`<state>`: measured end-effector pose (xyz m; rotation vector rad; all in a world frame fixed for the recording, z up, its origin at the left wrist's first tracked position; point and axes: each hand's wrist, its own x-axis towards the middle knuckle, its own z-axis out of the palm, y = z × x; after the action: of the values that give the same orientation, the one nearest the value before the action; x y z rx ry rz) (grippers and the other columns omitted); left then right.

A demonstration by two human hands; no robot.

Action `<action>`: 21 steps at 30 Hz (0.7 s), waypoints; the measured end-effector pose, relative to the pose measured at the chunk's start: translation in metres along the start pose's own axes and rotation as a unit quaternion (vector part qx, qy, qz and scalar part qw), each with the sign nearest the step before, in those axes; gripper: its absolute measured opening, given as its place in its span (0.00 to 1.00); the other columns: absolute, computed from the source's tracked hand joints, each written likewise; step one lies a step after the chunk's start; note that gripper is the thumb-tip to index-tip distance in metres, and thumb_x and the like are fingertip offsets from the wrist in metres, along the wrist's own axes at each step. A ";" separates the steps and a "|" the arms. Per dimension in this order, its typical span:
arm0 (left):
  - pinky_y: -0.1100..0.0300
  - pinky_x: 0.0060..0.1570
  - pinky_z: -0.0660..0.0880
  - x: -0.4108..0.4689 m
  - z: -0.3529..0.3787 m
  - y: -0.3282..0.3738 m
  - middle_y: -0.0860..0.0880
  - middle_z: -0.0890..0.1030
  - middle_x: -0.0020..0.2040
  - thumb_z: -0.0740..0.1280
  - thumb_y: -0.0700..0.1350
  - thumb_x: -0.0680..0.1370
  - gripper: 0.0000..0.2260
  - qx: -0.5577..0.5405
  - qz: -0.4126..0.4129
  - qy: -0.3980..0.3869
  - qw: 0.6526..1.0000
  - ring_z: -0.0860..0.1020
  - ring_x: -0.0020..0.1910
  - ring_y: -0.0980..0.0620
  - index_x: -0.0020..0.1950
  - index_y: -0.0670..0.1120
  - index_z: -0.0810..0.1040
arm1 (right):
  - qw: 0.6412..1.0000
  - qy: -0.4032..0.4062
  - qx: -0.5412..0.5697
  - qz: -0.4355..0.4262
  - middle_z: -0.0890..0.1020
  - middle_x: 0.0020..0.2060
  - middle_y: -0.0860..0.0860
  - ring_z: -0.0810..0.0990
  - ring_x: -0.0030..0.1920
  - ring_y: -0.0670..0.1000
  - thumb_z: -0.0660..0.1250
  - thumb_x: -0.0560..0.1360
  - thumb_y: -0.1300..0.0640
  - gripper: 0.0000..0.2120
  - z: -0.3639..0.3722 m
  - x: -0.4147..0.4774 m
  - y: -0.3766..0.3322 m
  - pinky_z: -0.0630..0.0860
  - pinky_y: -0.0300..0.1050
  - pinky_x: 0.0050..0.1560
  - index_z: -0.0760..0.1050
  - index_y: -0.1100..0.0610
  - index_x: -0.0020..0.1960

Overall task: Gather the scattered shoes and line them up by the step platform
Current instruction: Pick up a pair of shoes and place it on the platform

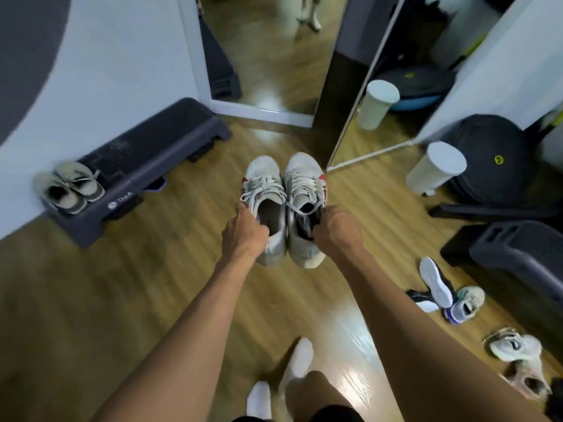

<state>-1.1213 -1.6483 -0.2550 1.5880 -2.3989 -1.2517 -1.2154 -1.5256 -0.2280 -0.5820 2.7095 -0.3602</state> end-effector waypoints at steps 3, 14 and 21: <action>0.44 0.47 0.80 0.036 -0.032 0.003 0.39 0.79 0.55 0.64 0.43 0.75 0.16 -0.017 -0.021 0.028 0.999 0.79 0.52 0.36 0.62 0.45 0.67 | 0.999 0.000 -0.014 -0.031 0.82 0.44 0.59 0.80 0.42 0.60 0.61 0.73 0.59 0.10 -0.002 0.038 -0.045 0.71 0.44 0.36 0.75 0.61 0.51; 0.53 0.52 0.75 0.187 -0.134 -0.044 0.43 0.79 0.57 0.62 0.45 0.76 0.20 -0.086 -0.154 0.141 0.974 0.78 0.55 0.39 0.68 0.47 0.66 | 0.972 -0.045 -0.057 -0.224 0.83 0.46 0.59 0.82 0.46 0.60 0.60 0.74 0.57 0.12 0.040 0.180 -0.237 0.75 0.45 0.40 0.76 0.60 0.53; 0.56 0.56 0.70 0.308 -0.207 -0.111 0.42 0.73 0.65 0.59 0.41 0.79 0.19 -0.026 -0.187 0.177 0.966 0.75 0.61 0.41 0.70 0.38 0.66 | 0.939 -0.096 -0.105 -0.313 0.82 0.46 0.56 0.81 0.45 0.56 0.60 0.76 0.56 0.11 0.115 0.256 -0.379 0.70 0.41 0.37 0.74 0.60 0.54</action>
<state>-1.1012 -2.0316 -0.3054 2.1054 -1.8995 -0.9479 -1.2582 -1.9918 -0.2848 -1.4636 2.3279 -0.1492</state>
